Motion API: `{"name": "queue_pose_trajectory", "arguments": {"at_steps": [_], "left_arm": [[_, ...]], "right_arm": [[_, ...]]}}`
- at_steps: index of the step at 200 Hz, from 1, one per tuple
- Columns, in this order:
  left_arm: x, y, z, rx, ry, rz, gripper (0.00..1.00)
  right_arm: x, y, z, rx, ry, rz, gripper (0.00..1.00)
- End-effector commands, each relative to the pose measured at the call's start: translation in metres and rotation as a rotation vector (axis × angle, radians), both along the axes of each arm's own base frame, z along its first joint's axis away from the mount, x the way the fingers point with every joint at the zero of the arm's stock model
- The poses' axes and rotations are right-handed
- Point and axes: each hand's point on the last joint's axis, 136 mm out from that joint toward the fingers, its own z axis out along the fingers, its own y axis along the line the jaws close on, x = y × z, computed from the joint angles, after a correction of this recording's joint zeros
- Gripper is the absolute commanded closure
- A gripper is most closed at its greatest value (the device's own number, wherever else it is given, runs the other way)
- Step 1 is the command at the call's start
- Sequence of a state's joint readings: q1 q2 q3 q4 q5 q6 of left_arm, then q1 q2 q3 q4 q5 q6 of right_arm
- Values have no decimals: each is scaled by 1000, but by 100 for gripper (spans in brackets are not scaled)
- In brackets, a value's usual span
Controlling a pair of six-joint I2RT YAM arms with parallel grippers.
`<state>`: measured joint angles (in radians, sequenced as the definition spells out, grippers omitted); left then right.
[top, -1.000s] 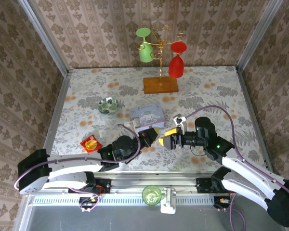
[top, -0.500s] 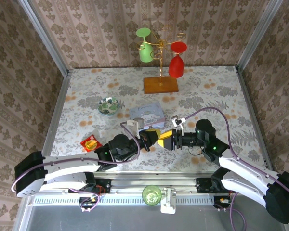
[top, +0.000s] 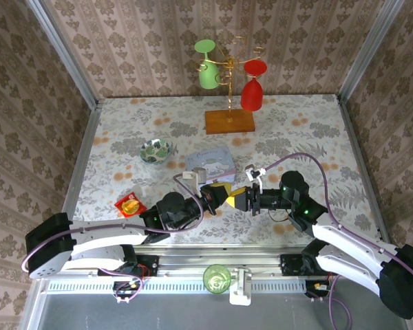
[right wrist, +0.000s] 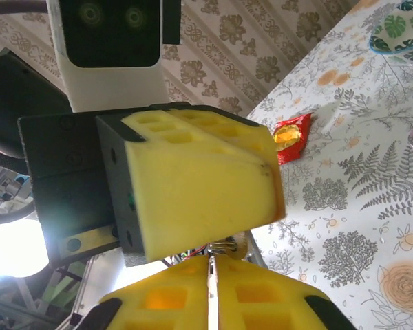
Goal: Unlock a padlock with a key
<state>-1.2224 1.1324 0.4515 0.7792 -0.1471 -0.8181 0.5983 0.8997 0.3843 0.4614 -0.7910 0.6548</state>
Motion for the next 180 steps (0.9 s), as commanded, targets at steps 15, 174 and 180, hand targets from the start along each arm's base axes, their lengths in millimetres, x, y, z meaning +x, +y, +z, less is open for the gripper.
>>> {"name": "queue_pose_trajectory", "arguments": {"at_steps": [15,174,180], "left_arm": [[-8,-1,0,-20,7,-39,100],[-10,3,10,-49,20,-38,100],[-9,3,9,-53,22,-34,100]], "right_arm": [[8,-3,8,18,-60,-53,100],[11,3,2,-96,-201,-79,42],[12,3,3,-90,-208,-86,45]]}}
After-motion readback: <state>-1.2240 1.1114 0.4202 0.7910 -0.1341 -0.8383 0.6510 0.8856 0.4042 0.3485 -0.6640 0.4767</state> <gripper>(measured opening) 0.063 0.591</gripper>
